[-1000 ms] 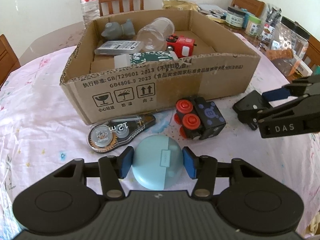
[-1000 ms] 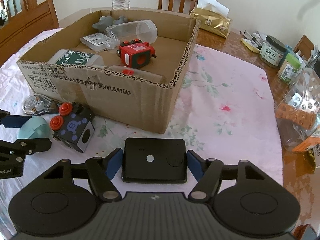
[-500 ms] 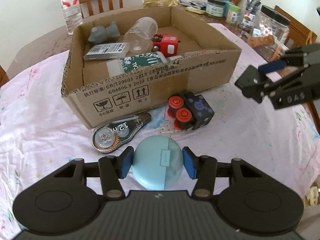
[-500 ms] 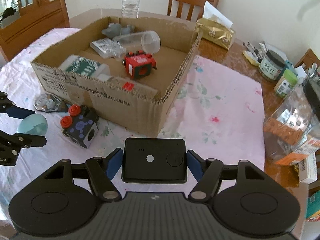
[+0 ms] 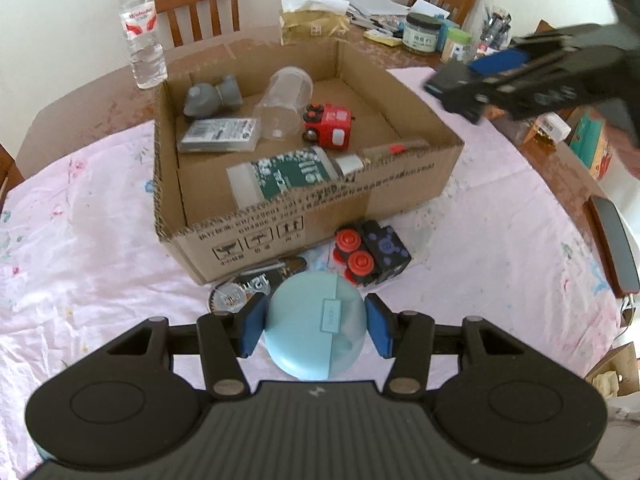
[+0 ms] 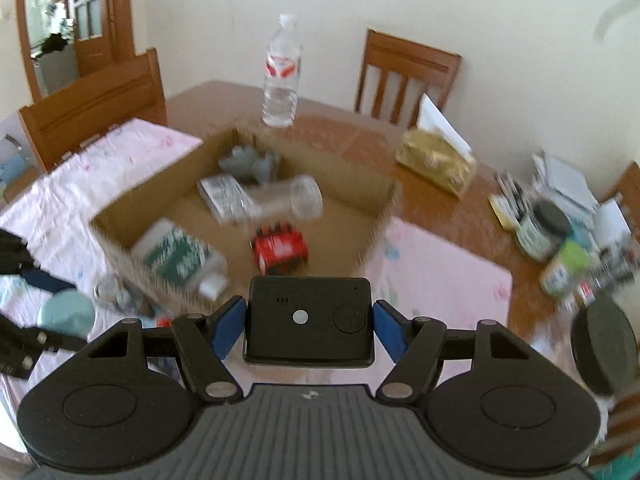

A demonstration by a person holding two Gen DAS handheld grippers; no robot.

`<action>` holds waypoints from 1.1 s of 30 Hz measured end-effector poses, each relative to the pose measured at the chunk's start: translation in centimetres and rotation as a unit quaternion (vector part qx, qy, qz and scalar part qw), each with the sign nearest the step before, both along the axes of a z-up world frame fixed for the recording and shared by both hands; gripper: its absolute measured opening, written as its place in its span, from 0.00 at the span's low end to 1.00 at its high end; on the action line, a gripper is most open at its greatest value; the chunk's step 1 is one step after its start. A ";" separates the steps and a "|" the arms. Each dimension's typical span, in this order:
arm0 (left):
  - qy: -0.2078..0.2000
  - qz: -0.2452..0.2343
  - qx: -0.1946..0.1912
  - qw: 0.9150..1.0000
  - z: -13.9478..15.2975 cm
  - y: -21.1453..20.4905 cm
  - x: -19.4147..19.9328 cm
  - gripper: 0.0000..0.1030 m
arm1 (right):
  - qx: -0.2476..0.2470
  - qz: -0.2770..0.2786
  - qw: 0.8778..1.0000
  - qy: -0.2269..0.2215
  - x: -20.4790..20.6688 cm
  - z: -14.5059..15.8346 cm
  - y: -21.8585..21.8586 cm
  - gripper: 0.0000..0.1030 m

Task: Organize rigid objects
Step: 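Drop the black pad into the box with the right tool while the left tool carries the case, then lower the light blue case into the box and open the left tool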

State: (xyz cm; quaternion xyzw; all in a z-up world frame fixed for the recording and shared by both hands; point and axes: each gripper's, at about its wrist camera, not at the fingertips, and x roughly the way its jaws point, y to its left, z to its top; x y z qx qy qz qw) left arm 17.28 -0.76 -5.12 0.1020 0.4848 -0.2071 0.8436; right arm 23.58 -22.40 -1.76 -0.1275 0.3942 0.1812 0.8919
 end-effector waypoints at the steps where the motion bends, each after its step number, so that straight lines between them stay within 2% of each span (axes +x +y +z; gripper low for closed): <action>1: -0.002 0.001 0.001 1.000 0.4 0.0 0.1 0.51 | 0.000 0.004 1.000 -0.001 0.7 0.0 0.2 0.72; 9: -0.019 0.011 0.011 1.000 2.7 -0.2 1.1 0.51 | 0.007 0.021 1.000 0.009 6.7 -1.8 1.5 0.72; 14: -0.033 0.025 0.015 0.999 3.7 -0.2 1.7 0.51 | 0.008 0.005 1.000 0.016 9.6 -3.1 1.8 0.72; 15: -0.034 0.029 0.015 0.999 3.8 -0.2 1.8 0.51 | 0.009 0.000 1.000 0.015 10.0 -3.3 1.8 0.74; 17: -0.035 0.032 0.016 0.999 3.9 -0.2 2.0 0.51 | 0.012 -0.011 1.000 0.010 10.5 -3.2 1.6 0.86; 19: -0.036 0.035 0.018 0.999 3.9 -0.1 2.3 0.51 | 0.021 -0.021 1.000 -0.001 10.5 -2.7 1.3 1.00; 21: -0.038 0.035 0.018 0.998 4.0 -0.1 2.7 0.51 | 0.030 -0.026 0.999 -0.008 10.1 -1.9 1.0 1.00; 24: -0.043 0.034 0.019 0.998 4.1 -0.2 3.5 0.51 | 0.031 -0.039 0.999 0.006 9.5 -1.0 0.9 1.00; 33: -0.058 0.030 0.012 0.998 3.9 -0.2 8.4 0.51 | 0.041 -0.087 0.995 0.020 4.2 0.4 -0.1 1.00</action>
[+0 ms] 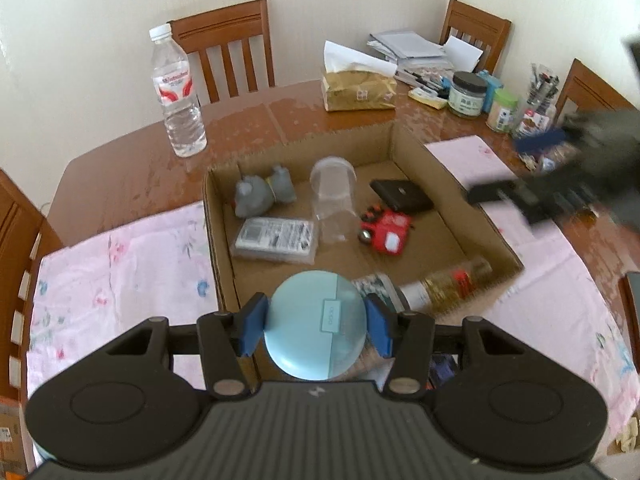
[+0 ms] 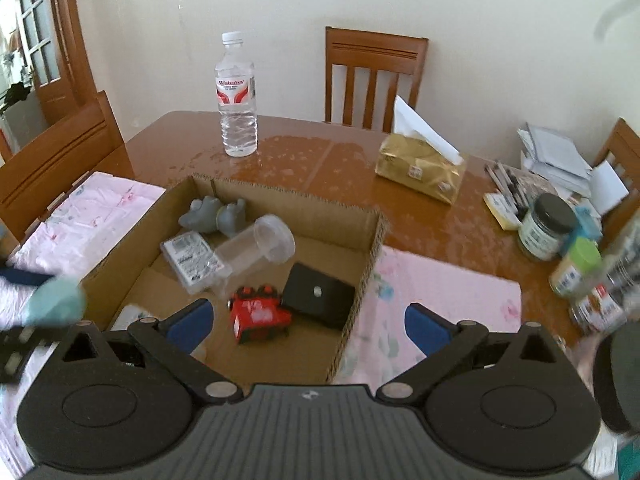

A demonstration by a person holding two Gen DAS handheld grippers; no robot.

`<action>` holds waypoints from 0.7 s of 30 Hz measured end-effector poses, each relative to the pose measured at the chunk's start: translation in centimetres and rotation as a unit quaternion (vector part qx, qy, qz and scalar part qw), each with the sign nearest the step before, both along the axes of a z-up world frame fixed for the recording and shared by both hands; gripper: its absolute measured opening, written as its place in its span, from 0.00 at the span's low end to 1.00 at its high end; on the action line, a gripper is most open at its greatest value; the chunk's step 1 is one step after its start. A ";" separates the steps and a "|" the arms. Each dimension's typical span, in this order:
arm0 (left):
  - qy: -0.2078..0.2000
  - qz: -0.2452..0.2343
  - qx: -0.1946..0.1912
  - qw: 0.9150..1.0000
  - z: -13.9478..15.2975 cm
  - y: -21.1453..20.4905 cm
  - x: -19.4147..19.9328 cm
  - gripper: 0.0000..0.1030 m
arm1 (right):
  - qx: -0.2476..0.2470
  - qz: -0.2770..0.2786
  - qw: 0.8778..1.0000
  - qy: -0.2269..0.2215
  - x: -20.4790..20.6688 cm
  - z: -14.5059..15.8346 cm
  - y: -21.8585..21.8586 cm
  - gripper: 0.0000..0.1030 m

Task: Organize rigid objects
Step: 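Lower the light blue case into the box and open the left tool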

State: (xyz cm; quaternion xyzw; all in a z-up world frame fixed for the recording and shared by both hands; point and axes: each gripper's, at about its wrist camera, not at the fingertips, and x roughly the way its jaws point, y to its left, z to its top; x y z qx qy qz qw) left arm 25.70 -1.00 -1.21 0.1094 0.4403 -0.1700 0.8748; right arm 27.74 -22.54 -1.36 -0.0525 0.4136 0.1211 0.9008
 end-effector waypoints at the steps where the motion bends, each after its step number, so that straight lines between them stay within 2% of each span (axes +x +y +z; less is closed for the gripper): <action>1: -0.001 -0.001 0.001 1.000 -0.2 0.0 0.7 0.51 | -0.002 -0.005 1.000 0.001 -0.7 0.0 -0.1 1.00; 9: -0.001 0.010 0.025 1.000 -3.2 0.2 5.5 0.51 | 0.001 -0.034 0.999 0.027 -4.5 -0.5 -1.0 1.00; 12: -0.002 0.015 0.024 1.000 -3.8 0.3 6.5 0.51 | -0.005 -0.043 0.998 0.034 -5.5 -0.6 -1.1 1.00; 14: -0.010 0.013 0.013 1.000 -3.7 0.4 6.7 0.59 | -0.008 -0.046 0.998 0.037 -6.1 -0.7 -1.2 1.00; 16: -0.020 0.012 0.010 1.000 -3.3 0.3 6.6 0.96 | -0.010 -0.048 0.998 0.038 -6.6 -0.8 -1.3 1.00; 18: -0.048 0.018 0.010 0.999 -2.6 0.3 5.7 0.98 | -0.011 -0.052 0.998 0.041 -6.8 -0.8 -1.3 1.00; 21: -0.053 0.020 0.012 0.998 -2.0 0.4 4.9 0.98 | -0.010 -0.055 0.998 0.043 -6.9 -0.9 -1.1 1.00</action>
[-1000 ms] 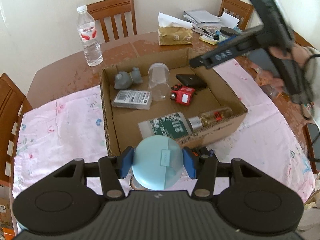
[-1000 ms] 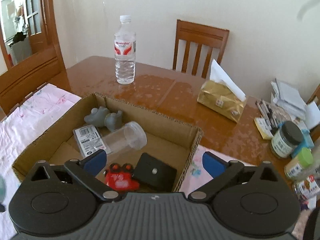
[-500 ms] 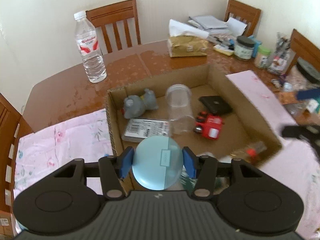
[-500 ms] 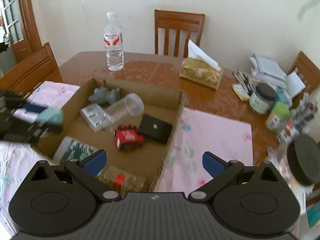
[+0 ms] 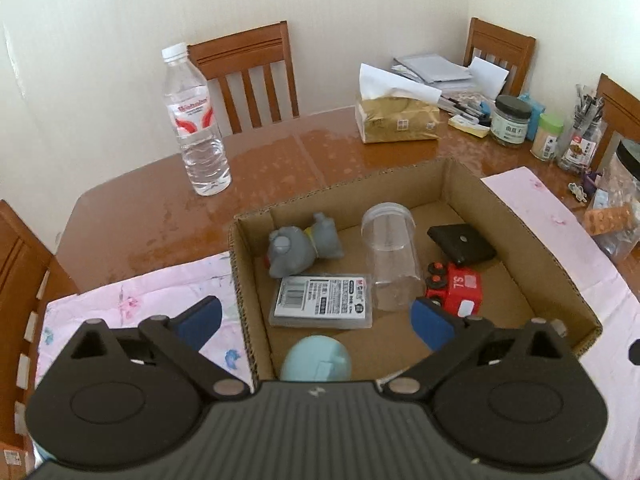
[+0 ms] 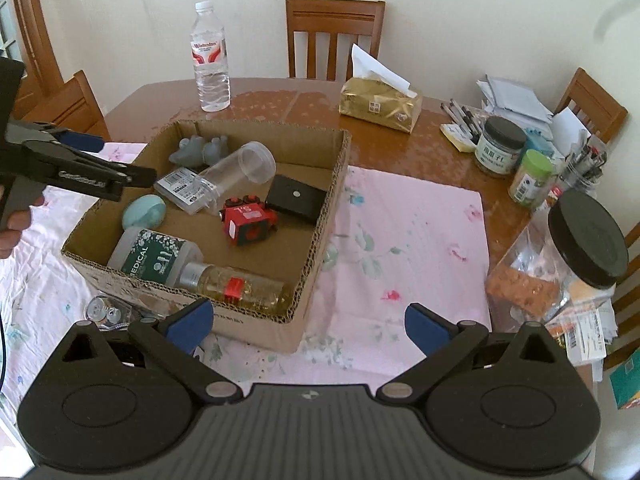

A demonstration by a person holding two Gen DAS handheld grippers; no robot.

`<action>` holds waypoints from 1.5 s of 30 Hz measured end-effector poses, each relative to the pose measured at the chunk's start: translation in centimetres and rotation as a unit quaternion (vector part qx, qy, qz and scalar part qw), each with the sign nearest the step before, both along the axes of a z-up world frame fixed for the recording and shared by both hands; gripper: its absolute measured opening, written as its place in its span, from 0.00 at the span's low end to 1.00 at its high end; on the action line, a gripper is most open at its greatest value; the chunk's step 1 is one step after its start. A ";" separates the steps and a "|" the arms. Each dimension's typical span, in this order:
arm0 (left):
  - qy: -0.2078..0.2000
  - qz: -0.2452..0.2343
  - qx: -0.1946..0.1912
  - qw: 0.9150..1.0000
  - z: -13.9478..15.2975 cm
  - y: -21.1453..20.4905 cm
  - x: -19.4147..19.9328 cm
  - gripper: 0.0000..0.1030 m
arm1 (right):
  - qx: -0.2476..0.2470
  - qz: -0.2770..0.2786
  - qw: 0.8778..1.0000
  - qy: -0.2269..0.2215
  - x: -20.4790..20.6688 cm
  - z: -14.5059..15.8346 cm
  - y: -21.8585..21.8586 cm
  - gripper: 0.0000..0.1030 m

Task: Organize rigid objects
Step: 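Lower the light blue case into the box and open the left tool, then move the left tool toward the correction tape while the right tool grasps the black button cube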

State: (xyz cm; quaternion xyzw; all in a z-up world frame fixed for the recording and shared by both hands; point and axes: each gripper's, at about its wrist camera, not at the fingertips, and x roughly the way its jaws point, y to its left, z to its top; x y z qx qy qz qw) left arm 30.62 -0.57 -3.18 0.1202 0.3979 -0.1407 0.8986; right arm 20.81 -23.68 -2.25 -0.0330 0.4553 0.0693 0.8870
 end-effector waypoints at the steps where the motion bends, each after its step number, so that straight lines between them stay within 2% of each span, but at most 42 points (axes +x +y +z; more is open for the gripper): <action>1: -0.002 0.003 0.000 1.000 0.2 0.2 -0.3 0.98 | 0.000 0.001 1.000 -0.001 0.0 0.0 0.1 1.00; 10: -0.016 0.038 0.001 0.999 1.9 2.7 -4.3 0.98 | 0.008 0.009 1.000 0.000 -0.3 -0.4 1.6 1.00; 18: -0.018 0.083 0.016 0.996 0.4 4.9 -8.6 0.98 | 0.011 0.021 0.999 0.023 -1.1 -3.0 3.3 1.00; 21: -0.004 0.088 0.015 0.996 -0.8 5.3 -9.7 0.98 | -0.012 0.026 0.999 0.031 -1.5 -4.7 4.2 1.00; 25: 0.009 0.092 0.016 0.996 -2.1 5.6 -10.9 0.98 | -0.071 0.009 0.997 0.044 -1.2 -7.2 5.1 1.00; 29: 0.017 0.088 0.017 0.996 -3.0 5.7 -11.8 0.98 | -0.077 0.005 0.995 0.057 -0.5 -9.1 5.5 1.00; 35: 0.028 0.087 0.007 0.996 -3.6 6.5 -12.2 0.98 | -0.069 0.036 0.995 0.065 -0.8 -9.3 7.6 1.00; 45: 0.031 0.093 -0.001 0.995 -3.8 7.9 -11.9 0.98 | -0.024 0.135 0.988 0.071 -2.0 -9.2 12.1 1.00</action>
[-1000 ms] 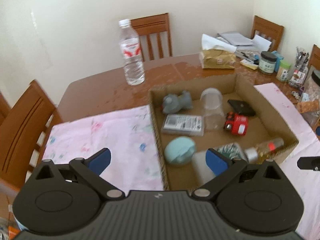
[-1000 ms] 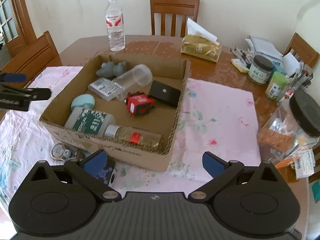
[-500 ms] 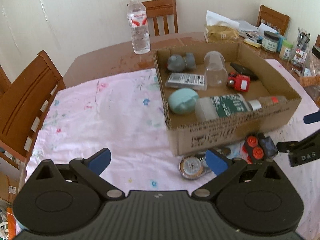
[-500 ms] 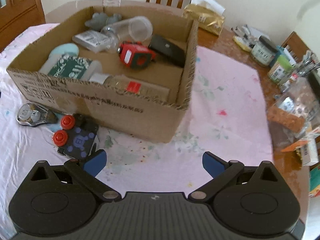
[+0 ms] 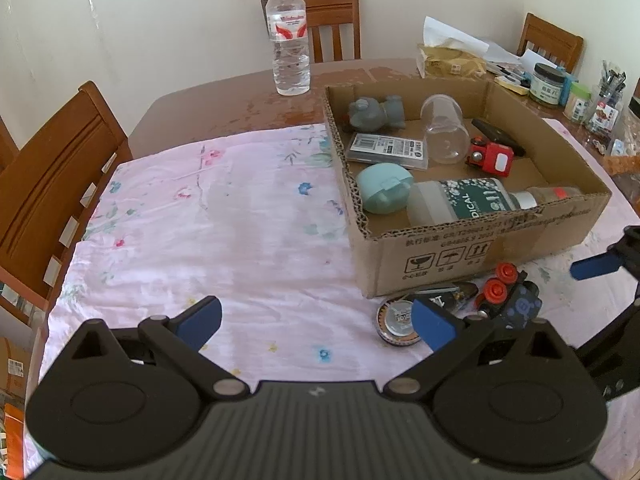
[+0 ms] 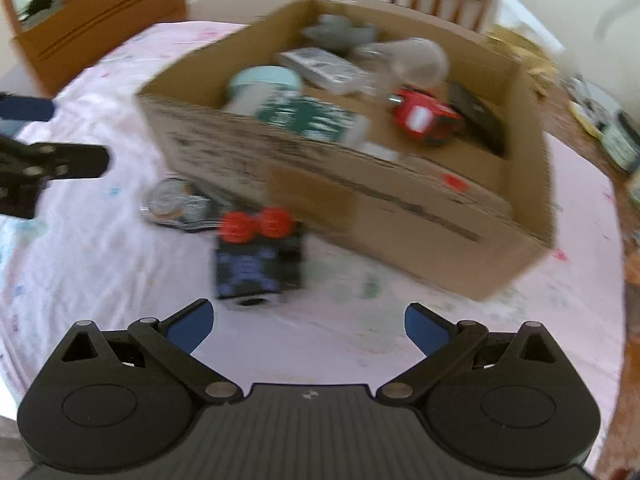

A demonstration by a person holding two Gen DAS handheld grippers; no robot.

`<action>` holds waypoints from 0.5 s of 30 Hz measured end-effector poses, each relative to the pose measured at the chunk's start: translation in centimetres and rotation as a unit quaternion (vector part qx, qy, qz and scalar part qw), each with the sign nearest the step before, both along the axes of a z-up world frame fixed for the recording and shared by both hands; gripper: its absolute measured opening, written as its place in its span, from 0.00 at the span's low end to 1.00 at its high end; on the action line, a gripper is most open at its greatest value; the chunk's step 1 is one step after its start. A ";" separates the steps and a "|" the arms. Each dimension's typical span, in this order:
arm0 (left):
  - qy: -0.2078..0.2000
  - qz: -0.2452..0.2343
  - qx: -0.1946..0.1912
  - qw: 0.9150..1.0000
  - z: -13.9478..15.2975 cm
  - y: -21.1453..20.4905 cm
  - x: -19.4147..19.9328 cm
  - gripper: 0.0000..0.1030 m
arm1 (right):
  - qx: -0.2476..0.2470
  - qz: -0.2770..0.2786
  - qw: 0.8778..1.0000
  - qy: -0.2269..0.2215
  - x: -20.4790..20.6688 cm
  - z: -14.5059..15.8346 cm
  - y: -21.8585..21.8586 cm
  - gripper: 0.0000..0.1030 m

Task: Organize rigid objects
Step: 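Move the left tool toward the correction tape while the right tool grasps the black button cube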

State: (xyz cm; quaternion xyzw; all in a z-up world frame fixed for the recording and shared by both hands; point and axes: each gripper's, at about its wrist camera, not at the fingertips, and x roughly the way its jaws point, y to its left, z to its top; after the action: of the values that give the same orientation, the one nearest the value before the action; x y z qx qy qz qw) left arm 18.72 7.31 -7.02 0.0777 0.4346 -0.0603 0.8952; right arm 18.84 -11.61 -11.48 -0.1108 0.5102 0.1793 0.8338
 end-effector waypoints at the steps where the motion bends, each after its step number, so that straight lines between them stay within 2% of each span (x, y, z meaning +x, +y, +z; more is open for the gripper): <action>1: 0.001 0.000 -0.001 1.000 -0.1 0.1 0.0 0.98 | 0.006 0.007 1.000 -0.003 0.0 0.0 0.3 1.00; 2: 0.003 0.000 -0.001 1.000 -0.1 0.1 0.0 0.98 | 0.012 0.012 1.000 -0.007 0.0 0.0 0.6 0.99; 7: 0.010 0.001 -0.005 1.000 -0.4 0.2 -0.1 0.98 | 0.012 0.034 0.999 -0.024 0.5 -0.3 1.9 0.78; 15: 0.034 -0.003 -0.009 0.999 -1.7 -0.4 -0.2 0.98 | 0.006 0.047 0.998 -0.038 0.2 -0.1 2.3 0.54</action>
State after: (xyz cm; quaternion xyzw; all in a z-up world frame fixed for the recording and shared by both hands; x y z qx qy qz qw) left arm 18.50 6.95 -8.72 0.0688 0.4638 -0.0699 0.8805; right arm 18.99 -9.33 -11.55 -0.1368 0.4715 0.2170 0.8437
